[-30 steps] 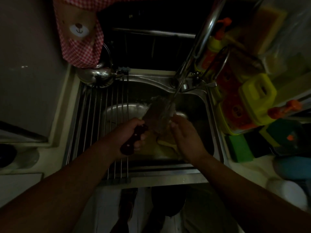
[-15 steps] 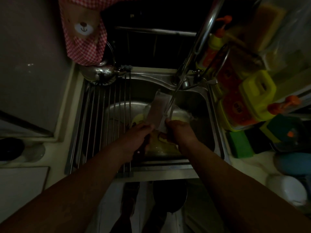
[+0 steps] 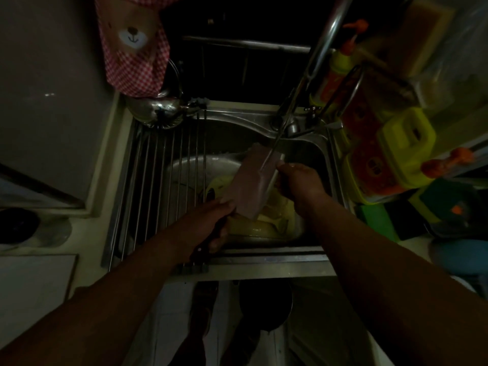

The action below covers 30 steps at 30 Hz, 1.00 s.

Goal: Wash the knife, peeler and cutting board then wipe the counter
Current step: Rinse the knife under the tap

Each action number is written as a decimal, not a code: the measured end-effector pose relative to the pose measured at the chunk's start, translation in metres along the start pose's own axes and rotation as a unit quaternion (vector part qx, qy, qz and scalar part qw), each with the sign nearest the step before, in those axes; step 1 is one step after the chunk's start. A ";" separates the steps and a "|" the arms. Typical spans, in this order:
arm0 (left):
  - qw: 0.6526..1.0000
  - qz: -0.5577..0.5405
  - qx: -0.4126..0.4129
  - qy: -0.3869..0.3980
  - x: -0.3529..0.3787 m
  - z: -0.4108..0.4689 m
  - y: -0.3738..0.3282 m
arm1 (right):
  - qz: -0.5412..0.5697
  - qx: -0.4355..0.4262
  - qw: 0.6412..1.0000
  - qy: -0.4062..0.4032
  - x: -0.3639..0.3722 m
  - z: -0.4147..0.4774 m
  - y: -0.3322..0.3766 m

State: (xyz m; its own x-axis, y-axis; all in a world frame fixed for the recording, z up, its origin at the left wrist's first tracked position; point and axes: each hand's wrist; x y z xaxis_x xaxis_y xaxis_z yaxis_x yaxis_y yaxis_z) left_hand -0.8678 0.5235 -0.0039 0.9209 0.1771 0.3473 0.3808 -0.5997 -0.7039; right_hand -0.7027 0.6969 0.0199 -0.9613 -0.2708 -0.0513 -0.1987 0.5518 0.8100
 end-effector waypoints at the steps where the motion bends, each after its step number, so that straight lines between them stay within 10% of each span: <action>1: 1.000 0.008 0.001 -0.002 -0.002 -0.002 0.001 | -0.007 -0.004 1.000 0.001 0.000 0.002 0.002; 24: 1.000 -0.011 0.020 -0.006 -0.008 -0.006 0.006 | 0.079 0.015 0.994 0.077 0.002 0.012 0.004; 30: 0.997 -0.051 0.040 -0.039 0.009 0.007 -0.004 | -0.043 0.094 0.979 0.178 0.012 -0.007 -0.011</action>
State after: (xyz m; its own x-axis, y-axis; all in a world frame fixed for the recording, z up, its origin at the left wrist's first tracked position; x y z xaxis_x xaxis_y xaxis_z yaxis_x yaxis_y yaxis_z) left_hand -0.8605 0.5332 -0.0021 0.8793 0.2956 0.3733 0.4758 -0.5125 -0.7149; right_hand -0.7102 0.6816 0.0144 -0.8186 -0.5616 0.1201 -0.3390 0.6413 0.6883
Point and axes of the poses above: each hand's wrist, its own z-axis towards the middle knuckle, its own x-axis out of the palm, y = z × x, and after that the axes turned 3 degrees about y, right-handed
